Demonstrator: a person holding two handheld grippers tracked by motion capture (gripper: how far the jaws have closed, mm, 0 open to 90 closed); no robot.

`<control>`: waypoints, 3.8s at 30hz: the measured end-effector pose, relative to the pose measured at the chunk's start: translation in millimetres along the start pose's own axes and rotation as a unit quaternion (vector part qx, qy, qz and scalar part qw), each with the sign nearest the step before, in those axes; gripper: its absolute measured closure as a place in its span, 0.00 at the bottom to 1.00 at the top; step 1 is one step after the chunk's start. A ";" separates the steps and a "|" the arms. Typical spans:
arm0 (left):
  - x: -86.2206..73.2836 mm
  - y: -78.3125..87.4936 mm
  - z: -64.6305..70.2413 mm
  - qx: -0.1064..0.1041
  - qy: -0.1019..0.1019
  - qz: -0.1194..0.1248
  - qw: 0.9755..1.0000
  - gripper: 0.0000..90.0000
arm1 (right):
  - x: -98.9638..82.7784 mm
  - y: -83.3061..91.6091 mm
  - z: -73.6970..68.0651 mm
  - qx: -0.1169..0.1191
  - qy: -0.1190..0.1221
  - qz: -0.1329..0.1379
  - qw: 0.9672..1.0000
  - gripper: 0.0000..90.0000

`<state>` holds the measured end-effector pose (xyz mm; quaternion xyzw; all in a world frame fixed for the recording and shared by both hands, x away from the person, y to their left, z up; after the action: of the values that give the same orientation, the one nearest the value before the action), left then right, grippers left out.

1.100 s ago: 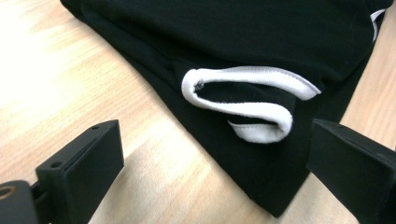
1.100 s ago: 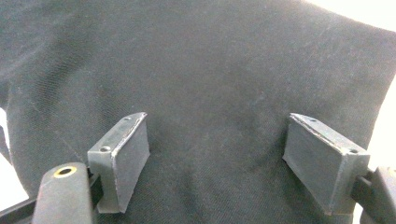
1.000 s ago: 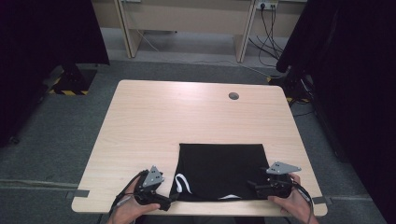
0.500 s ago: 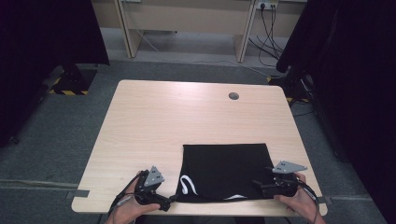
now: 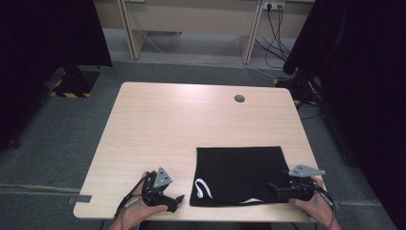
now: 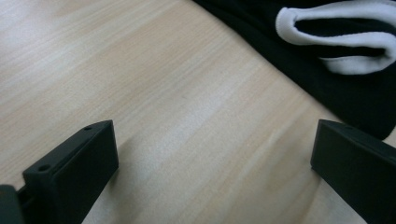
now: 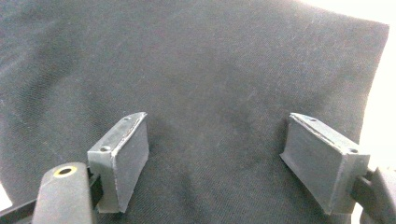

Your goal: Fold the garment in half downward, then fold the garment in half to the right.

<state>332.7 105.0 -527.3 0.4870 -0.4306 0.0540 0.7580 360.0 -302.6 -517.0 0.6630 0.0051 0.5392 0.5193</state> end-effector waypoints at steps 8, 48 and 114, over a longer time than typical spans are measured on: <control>0.3 -0.3 0.0 0.000 0.001 0.001 1.000 0.00 | -8.4 7.1 7.5 -0.015 -0.012 0.001 1.000 0.26; -1.0 0.8 2.1 0.004 0.004 0.003 1.000 0.00 | -10.8 5.7 37.1 -0.042 -0.042 -0.009 0.998 0.26; 54.3 -63.4 95.7 -0.099 -0.090 0.022 0.991 0.78 | -12.5 9.3 34.4 -0.060 -0.053 -0.018 0.997 0.27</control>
<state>340.9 -21.3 -518.0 0.4025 -0.5105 -0.0164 0.7597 374.4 -337.5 -515.3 0.6582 -0.0432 0.4928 0.5675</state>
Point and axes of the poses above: each handheld gripper's, and its own axes: y roughly backward along the jaws, x roughly out of its top, z roughly to its right, the point moved 6 cm from there along -y, roughly forward along the jaws, and after that the axes turned 11 degrees about y, right-handed, at the moved point
